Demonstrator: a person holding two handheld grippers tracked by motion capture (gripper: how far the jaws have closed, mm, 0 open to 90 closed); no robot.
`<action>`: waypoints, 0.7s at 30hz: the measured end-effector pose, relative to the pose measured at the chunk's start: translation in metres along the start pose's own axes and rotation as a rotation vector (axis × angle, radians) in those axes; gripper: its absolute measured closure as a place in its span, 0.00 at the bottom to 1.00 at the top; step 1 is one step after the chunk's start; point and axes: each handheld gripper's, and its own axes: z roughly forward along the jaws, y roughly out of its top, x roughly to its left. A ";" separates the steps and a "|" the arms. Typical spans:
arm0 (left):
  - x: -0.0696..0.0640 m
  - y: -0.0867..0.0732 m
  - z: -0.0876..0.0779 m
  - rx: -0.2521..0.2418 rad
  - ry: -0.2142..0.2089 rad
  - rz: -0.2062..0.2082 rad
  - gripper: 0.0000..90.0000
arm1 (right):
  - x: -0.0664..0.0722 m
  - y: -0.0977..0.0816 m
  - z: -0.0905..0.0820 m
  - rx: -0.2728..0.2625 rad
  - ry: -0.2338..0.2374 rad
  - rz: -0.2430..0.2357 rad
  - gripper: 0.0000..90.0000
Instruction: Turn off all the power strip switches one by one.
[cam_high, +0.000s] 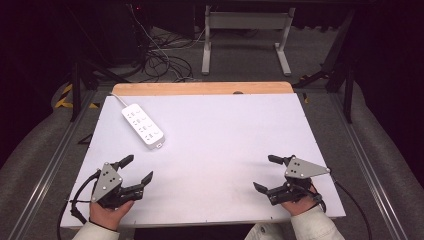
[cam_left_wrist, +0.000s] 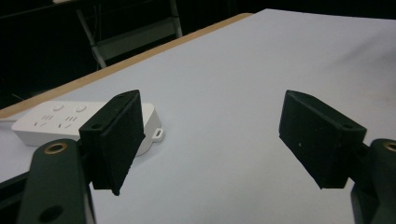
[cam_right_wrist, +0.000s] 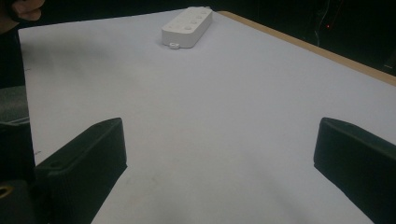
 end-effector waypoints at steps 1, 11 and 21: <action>0.000 0.000 0.000 0.003 -0.005 -0.007 0.26 | 0.000 0.000 0.000 0.000 0.002 0.005 0.04; 0.005 0.005 -0.003 0.047 -0.030 -0.048 0.32 | 0.001 0.000 -0.002 -0.003 -0.008 0.009 0.10; 0.011 0.012 -0.003 0.075 -0.042 -0.054 0.49 | 0.002 -0.001 -0.002 0.007 -0.006 0.011 0.15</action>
